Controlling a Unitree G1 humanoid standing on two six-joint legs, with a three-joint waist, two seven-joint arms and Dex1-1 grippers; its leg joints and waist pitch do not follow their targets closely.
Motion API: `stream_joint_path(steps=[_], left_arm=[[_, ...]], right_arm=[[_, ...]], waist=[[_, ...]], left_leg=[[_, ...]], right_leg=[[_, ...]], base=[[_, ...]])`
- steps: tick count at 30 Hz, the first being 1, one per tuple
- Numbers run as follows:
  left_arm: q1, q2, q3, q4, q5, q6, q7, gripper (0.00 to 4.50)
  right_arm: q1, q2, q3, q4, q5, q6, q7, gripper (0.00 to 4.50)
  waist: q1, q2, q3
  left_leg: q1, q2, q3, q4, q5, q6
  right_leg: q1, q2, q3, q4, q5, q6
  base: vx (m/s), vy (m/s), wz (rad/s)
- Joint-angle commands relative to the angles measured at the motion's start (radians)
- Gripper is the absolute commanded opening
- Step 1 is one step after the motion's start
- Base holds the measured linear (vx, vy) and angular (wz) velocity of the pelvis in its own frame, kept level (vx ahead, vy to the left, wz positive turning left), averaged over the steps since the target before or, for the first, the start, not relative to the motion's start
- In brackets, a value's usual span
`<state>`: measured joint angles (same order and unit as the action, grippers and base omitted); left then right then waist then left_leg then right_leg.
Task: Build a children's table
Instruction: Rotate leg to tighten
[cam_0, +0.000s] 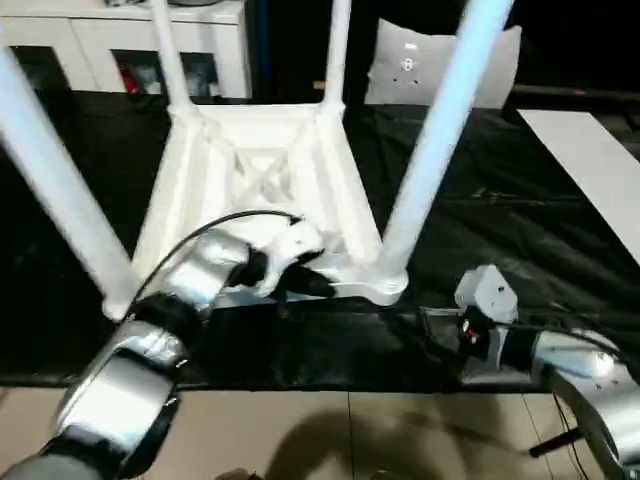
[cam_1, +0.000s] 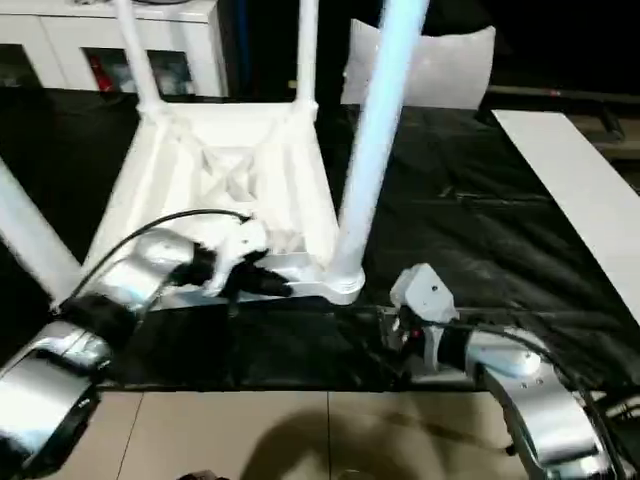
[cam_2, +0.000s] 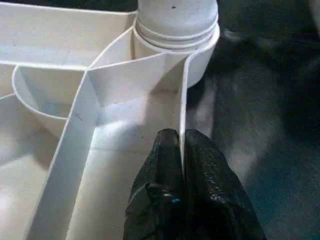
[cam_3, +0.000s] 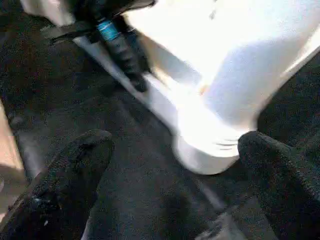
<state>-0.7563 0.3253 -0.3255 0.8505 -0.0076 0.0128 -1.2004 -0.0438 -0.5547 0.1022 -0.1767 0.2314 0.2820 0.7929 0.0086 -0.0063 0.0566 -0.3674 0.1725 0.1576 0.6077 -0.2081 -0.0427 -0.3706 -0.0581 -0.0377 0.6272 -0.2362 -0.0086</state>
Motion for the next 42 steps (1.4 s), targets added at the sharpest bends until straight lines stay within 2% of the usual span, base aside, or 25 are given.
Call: stream_joint_path(steps=[1,3,4,6,7,8,9,10,11,12,14,16,19,21,22,23,24,27,29,31,33,41,42], left_arm=[[0.032,0.040,0.028,-0.055,-0.022,-0.015,-0.031,0.01],[0.091,0.091,0.009,-0.140,-0.023,-0.027,-0.094,0.01],[0.110,0.107,0.001,-0.168,-0.023,-0.029,-0.116,0.01],[0.137,0.127,-0.004,-0.215,-0.033,-0.025,-0.145,0.01],[0.150,0.135,-0.005,-0.237,-0.040,-0.022,-0.158,0.00],[0.169,0.149,-0.007,-0.277,-0.046,-0.013,-0.175,0.00],[0.169,0.149,-0.007,-0.277,-0.046,-0.013,-0.175,0.00],[0.187,0.162,-0.013,-0.319,-0.050,-0.012,-0.200,0.00],[0.192,0.166,-0.015,-0.334,-0.051,-0.010,-0.206,0.00],[0.192,0.166,-0.015,-0.334,-0.051,-0.010,-0.206,0.00],[0.192,0.177,-0.033,-0.345,-0.041,-0.012,-0.226,0.00],[0.191,0.182,-0.041,-0.350,-0.033,-0.012,-0.232,0.00],[0.194,0.189,-0.051,-0.364,-0.023,-0.012,-0.242,0.00],[0.192,0.186,-0.052,-0.365,-0.018,-0.009,-0.241,0.00],[0.191,0.185,-0.053,-0.366,-0.016,-0.009,-0.240,0.00],[0.192,0.186,-0.053,-0.371,-0.015,-0.006,-0.239,0.00],[0.194,0.186,-0.053,-0.374,-0.014,-0.003,-0.238,0.00],[0.198,0.191,-0.055,-0.383,-0.013,0.003,-0.237,0.00],[0.197,0.194,-0.055,-0.382,-0.012,0.005,-0.238,0.00],[0.197,0.196,-0.055,-0.381,-0.012,0.009,-0.237,0.00],[0.197,0.197,-0.053,-0.379,-0.012,0.019,-0.235,0.00],[0.197,0.197,-0.051,-0.378,-0.014,0.027,-0.233,0.00],[0.199,0.182,-0.037,-0.387,-0.020,0.075,-0.194,0.00]], right_arm=[[-0.013,0.001,-0.011,0.010,0.006,0.003,0.001,4.50],[-0.031,0.016,-0.008,0.026,0.018,-0.003,0.011,4.50],[-0.038,0.021,-0.006,0.032,0.025,-0.008,0.020,4.50],[-0.051,0.030,0.003,0.044,0.043,-0.025,0.053,4.50],[-0.057,0.034,0.007,0.051,0.053,-0.035,0.071,4.31],[-0.074,0.045,0.015,0.067,0.076,-0.042,0.104,4.20],[-0.074,0.045,0.015,0.067,0.076,-0.042,0.104,4.13],[-0.119,0.057,0.037,0.119,0.102,-0.050,0.176,4.09],[-0.134,0.060,0.044,0.137,0.107,-0.052,0.198,4.00],[-0.134,0.060,0.044,0.137,0.107,-0.052,0.198,4.00],[-0.186,0.064,0.066,0.217,0.108,-0.065,0.272,3.68],[-0.210,0.065,0.075,0.255,0.106,-0.069,0.306,3.65],[-0.270,0.070,0.096,0.341,0.103,-0.083,0.382,3.28],[-0.309,0.077,0.110,0.390,0.104,-0.083,0.422,3.18],[-0.324,0.081,0.115,0.409,0.105,-0.083,0.437,3.18],[-0.335,0.084,0.119,0.427,0.105,-0.089,0.449,2.88],[-0.346,0.087,0.122,0.445,0.105,-0.094,0.462,2.88],[-0.362,0.091,0.133,0.470,0.102,-0.102,0.498,2.69],[-0.368,0.090,0.140,0.482,0.100,-0.105,0.522,2.42],[-0.372,0.089,0.147,0.491,0.097,-0.110,0.541,2.33],[-0.373,0.089,0.151,0.497,0.096,-0.113,0.554,2.09],[-0.372,0.090,0.152,0.499,0.095,-0.114,0.559,2.09],[-0.353,0.114,0.152,0.482,0.075,-0.104,0.492,2.01]], waist=[[0.009,-0.004,-0.062],[0.009,-0.009,-0.062],[0.003,-0.004,-0.060],[0.004,-0.003,-0.057],[0.005,-0.002,-0.056],[0.006,-0.005,-0.054],[0.007,-0.002,-0.056],[0.005,-0.008,-0.051],[0.004,-0.004,-0.051],[0.005,-0.004,-0.051],[0.007,0.000,-0.051],[0.009,-0.003,-0.054],[0.015,-0.005,-0.054],[0.018,-0.003,-0.056],[0.021,-0.006,-0.056],[0.024,-0.006,-0.056],[0.026,-0.006,-0.057],[0.029,-0.008,-0.060],[0.032,-0.009,-0.059],[0.032,-0.009,-0.058],[0.033,-0.005,-0.055],[0.033,-0.006,-0.053],[0.033,-0.006,-0.053]], left_leg=[[0.004,0.061,-0.016,-0.071,-0.084,0.102],[0.002,0.063,-0.017,-0.072,-0.075,0.104],[-0.001,0.062,-0.016,-0.074,-0.066,0.107],[0.006,0.065,-0.012,-0.074,-0.089,0.102],[0.008,0.065,-0.011,-0.075,-0.090,0.102],[0.007,0.066,-0.011,-0.076,-0.094,0.099],[0.010,0.068,-0.011,-0.075,-0.097,0.099],[0.009,0.066,-0.009,-0.077,-0.097,0.099],[0.009,0.066,-0.009,-0.078,-0.107,0.098],[0.010,0.066,-0.007,-0.077,-0.103,0.095],[0.010,0.065,-0.006,-0.076,-0.088,0.095],[0.011,0.062,-0.004,-0.074,-0.077,0.099],[0.009,0.062,-0.002,-0.071,-0.055,0.108],[0.012,0.062,-0.001,-0.070,-0.051,0.110],[0.011,0.062,-0.001,-0.070,-0.047,0.111],[0.010,0.062,0.000,-0.069,-0.038,0.114],[0.010,0.063,0.000,-0.068,-0.030,0.117],[0.009,0.062,0.001,-0.065,0.004,0.131],[0.006,0.062,0.001,-0.064,0.015,0.144],[0.007,0.063,0.001,-0.065,0.005,0.142],[0.008,0.064,0.001,-0.067,-0.018,0.132],[0.009,0.063,0.002,-0.069,-0.029,0.120],[0.009,0.064,0.001,-0.070,-0.029,0.120]], right_leg=[[0.052,-0.093,0.048,-0.066,0.113,-0.314],[0.053,-0.094,0.047,-0.062,0.116,-0.312],[0.051,-0.092,0.047,-0.061,0.114,-0.309],[0.045,-0.091,0.048,-0.061,0.088,-0.313],[0.043,-0.089,0.048,-0.063,0.080,-0.312],[0.042,-0.089,0.048,-0.063,0.075,-0.311],[0.042,-0.091,0.047,-0.060,0.077,-0.315],[0.040,-0.088,0.047,-0.063,0.068,-0.313],[0.040,-0.089,0.047,-0.063,0.050,-0.316],[0.039,-0.089,0.048,-0.063,0.050,-0.314],[0.038,-0.088,0.048,-0.061,0.070,-0.315],[0.039,-0.087,0.048,-0.059,0.090,-0.322],[0.040,-0.087,0.047,-0.055,0.119,-0.323],[0.039,-0.086,0.046,-0.054,0.120,-0.328],[0.040,-0.086,0.045,-0.053,0.119,-0.329],[0.040,-0.086,0.045,-0.052,0.128,-0.329],[0.040,-0.086,0.045,-0.050,0.135,-0.330],[0.039,-0.085,0.044,-0.043,0.181,-0.333],[0.038,-0.084,0.042,-0.043,0.192,-0.334],[0.037,-0.084,0.042,-0.044,0.172,-0.333],[0.035,-0.085,0.042,-0.048,0.137,-0.332],[0.035,-0.084,0.044,-0.050,0.125,-0.327],[0.035,-0.085,0.044,-0.050,0.125,-0.328]], base=[[0.000,0.000,0.00],[0.000,0.000,0.00],[0.000,0.000,0.00],[0.000,0.000,0.00],[0.000,0.000,0.00],[0.000,0.000,0.00],[0.000,0.000,0.00],[0.000,0.000,0.00],[0.000,0.000,0.00],[0.000,0.000,0.00],[0.000,0.000,0.00],[0.000,0.000,0.00],[0.000,0.000,0.00],[0.000,0.000,0.00],[0.000,0.000,0.00],[0.000,0.000,0.00],[0.000,0.000,0.00],[0.000,0.000,0.00],[0.000,0.000,0.00],[0.000,0.000,0.00],[0.000,0.000,0.00],[0.000,0.000,0.00],[0.000,0.000,0.00]])
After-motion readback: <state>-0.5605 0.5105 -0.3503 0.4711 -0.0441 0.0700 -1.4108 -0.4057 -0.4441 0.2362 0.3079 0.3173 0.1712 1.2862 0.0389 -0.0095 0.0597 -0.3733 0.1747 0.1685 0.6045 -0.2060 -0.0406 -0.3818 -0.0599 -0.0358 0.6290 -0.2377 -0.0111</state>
